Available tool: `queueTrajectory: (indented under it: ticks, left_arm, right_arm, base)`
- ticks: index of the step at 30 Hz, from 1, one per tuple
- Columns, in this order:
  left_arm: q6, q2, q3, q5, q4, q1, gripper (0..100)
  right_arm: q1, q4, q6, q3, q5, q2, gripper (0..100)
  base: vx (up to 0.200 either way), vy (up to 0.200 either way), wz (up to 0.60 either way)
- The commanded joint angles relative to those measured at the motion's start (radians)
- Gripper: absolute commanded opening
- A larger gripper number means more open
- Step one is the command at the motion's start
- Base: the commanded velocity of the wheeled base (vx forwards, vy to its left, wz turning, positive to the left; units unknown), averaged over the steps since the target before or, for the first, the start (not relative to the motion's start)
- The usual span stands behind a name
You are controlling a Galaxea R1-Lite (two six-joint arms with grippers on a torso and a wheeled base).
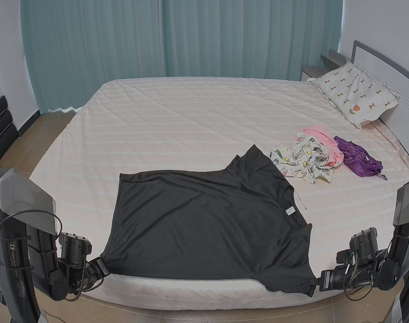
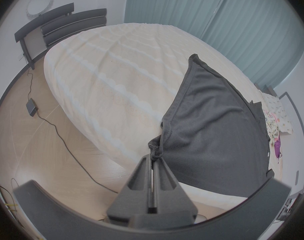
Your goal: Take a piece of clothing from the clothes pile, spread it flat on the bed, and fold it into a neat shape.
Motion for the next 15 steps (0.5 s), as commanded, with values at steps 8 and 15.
queueTrajectory:
  ticks: [8, 15]
  left_arm:
    - [0.045, -0.002, 0.083, 0.007, -0.003, -0.006, 0]
    - [0.045, 0.003, 0.092, 0.007, 0.002, -0.006, 0]
  right_arm:
    - [0.01, 0.129, -0.018, 0.018, -0.027, -0.117, 0]
    - [0.014, 0.218, -0.021, 0.018, -0.027, -0.164, 0]
  base:
    - [0.0, 0.0, 0.0]
    - [0.0, 0.0, 0.0]
